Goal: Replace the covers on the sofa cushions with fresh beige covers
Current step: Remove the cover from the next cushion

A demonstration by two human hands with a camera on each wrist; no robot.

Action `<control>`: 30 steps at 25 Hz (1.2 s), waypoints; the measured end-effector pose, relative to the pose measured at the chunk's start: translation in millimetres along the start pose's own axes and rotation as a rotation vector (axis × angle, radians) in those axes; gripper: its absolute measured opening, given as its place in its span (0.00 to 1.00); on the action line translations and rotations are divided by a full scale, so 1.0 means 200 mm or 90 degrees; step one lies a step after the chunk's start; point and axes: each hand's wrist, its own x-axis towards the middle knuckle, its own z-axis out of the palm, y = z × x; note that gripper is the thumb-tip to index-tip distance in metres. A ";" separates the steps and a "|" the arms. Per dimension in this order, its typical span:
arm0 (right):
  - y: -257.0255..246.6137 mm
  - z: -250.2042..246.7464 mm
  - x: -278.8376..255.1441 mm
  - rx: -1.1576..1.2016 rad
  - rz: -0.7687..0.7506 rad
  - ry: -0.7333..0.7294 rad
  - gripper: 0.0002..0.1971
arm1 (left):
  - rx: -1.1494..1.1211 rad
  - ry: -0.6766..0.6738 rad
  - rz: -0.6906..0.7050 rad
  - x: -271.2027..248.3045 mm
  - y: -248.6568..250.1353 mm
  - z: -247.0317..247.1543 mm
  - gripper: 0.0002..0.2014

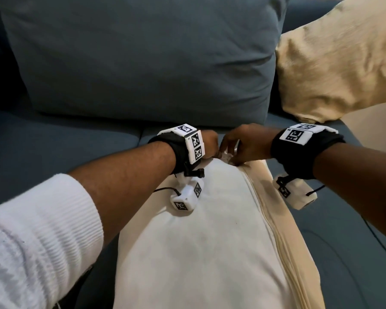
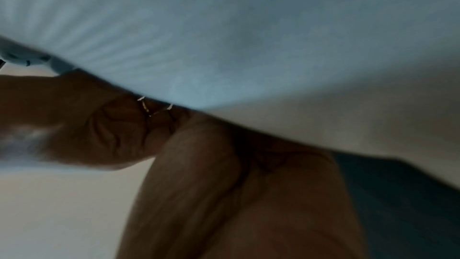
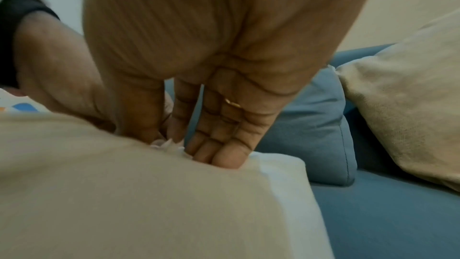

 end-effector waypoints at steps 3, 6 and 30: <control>0.01 -0.01 -0.03 -0.026 -0.018 0.063 0.11 | 0.022 0.006 -0.011 -0.03 0.02 -0.04 0.18; 0.00 0.00 -0.06 -0.058 -0.038 0.127 0.08 | -0.013 0.014 -0.015 -0.04 0.03 -0.07 0.18; -0.05 0.00 -0.02 -0.051 0.074 0.110 0.14 | 0.008 0.037 -0.037 -0.04 0.07 -0.08 0.21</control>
